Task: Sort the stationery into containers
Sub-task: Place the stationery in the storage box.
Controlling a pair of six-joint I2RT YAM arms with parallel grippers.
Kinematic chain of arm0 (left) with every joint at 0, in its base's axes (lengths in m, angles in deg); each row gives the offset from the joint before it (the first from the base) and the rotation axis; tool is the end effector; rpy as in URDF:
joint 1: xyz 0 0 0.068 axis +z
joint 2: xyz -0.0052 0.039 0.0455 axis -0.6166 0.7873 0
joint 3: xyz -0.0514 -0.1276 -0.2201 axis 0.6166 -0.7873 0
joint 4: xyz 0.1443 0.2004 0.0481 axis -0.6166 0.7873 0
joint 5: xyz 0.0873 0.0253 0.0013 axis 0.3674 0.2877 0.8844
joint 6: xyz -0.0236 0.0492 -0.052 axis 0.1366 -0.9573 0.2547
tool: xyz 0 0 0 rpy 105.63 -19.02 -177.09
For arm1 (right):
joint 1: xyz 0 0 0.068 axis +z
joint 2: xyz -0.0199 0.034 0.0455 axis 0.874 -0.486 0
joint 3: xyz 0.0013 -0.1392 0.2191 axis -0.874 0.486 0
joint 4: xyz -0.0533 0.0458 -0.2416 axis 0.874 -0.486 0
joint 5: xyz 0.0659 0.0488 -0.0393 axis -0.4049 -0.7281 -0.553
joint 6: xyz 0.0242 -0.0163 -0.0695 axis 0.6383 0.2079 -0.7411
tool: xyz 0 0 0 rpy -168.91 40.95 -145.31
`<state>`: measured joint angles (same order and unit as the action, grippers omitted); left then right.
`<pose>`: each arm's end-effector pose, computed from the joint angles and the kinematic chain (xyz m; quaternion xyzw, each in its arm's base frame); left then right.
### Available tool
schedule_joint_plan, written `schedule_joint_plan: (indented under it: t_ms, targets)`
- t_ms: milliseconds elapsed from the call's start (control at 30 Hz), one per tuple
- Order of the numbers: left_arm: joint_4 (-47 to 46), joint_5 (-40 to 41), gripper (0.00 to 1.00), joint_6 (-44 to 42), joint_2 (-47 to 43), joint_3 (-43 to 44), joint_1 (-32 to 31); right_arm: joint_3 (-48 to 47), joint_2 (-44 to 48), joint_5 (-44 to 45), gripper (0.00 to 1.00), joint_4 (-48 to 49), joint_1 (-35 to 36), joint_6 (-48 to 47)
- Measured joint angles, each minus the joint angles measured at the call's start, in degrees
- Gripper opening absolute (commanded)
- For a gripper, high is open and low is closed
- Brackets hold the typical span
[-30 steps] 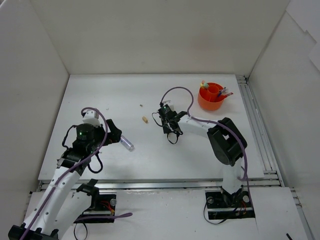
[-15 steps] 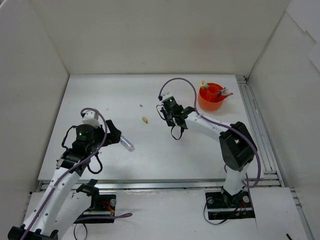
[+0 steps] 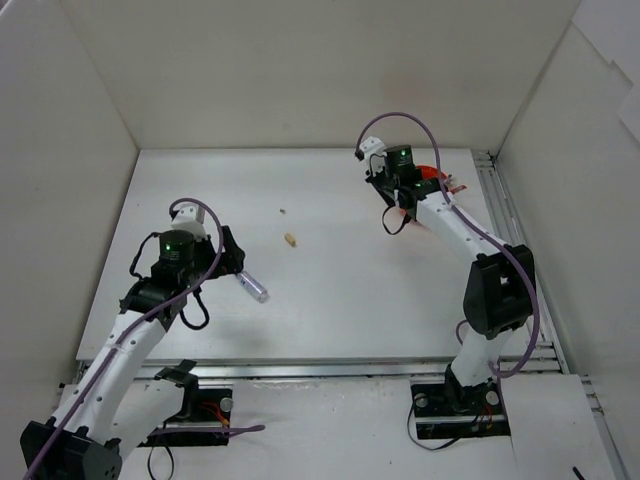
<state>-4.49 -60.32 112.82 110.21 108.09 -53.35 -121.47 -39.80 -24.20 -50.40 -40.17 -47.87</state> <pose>0.2088 -0.0609 0.2816 -0.0703 0.8423 -0.2158 0.4888 0.4059 0.1503 0.2798 -0.3208 0.7806 -0.0457 0.5345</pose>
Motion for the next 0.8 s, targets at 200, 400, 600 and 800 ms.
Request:
schedule_joint_plan:
  t_ms: [200,400,600,800]
  targets:
    - [-2.6,-2.0,1.0,-1.6,5.5,1.8,0.0,-3.8,-1.4,-0.4,0.0,-0.1,-2.9,-6.8]
    - [-4.0,-4.1,1.0,-2.6,10.3,3.7,0.0,-6.7,-6.1,-0.4,0.0,-0.2,-4.7,-9.8]
    - [-5.0,-4.7,1.0,-3.0,13.2,5.9,0.0,-7.7,-9.9,-0.9,0.0,-1.0,-7.0,-10.2]
    - [-5.9,-5.9,1.0,-3.5,16.6,7.8,0.0,-9.1,-11.1,-0.8,0.0,-1.0,-8.0,-10.3]
